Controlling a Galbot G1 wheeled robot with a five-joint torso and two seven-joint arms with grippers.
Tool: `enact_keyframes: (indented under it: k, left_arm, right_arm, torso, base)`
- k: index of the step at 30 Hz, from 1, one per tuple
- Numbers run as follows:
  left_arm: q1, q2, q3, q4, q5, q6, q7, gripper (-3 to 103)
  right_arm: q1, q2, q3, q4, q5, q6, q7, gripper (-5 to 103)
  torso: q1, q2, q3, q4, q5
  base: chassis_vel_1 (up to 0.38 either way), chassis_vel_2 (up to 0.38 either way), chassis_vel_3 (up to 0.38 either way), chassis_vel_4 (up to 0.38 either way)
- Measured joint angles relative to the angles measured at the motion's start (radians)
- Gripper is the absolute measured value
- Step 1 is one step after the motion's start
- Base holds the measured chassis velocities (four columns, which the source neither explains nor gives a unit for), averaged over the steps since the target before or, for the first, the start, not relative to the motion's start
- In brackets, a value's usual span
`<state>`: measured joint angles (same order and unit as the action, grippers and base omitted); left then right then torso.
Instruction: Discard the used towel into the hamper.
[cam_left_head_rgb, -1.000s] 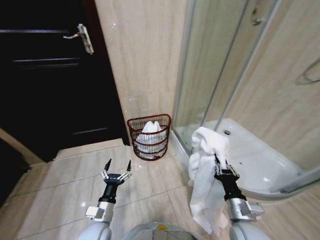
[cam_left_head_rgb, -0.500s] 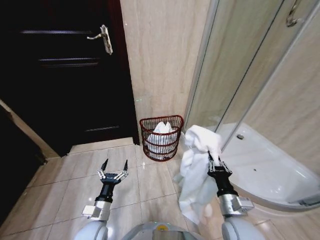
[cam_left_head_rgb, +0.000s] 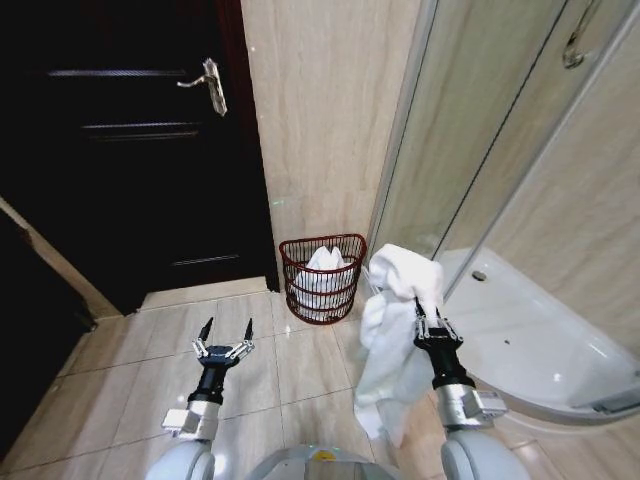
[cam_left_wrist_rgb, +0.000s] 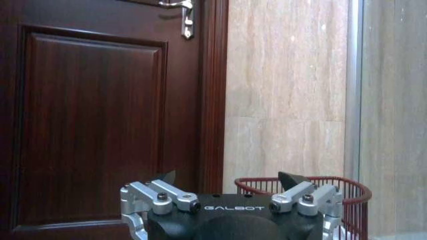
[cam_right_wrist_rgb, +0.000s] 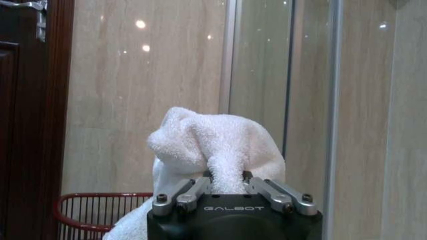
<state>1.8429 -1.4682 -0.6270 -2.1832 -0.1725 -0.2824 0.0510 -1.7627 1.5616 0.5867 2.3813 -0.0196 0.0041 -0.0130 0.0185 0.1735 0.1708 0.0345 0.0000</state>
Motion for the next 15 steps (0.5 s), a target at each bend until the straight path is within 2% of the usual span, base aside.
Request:
enact_keyframes:
  k: [15]
  left_arm:
    - [0.004,-0.007,0.004,-0.005,0.011,-0.003,0.003,100]
  right_arm:
    - [0.007,-0.007,-0.001,-0.006,0.0,-0.01,0.002,16]
  torso:
    - [0.017,0.061,0.044,0.0,-0.0001]
  base:
    - [0.016,0.016,-0.014,-0.012]
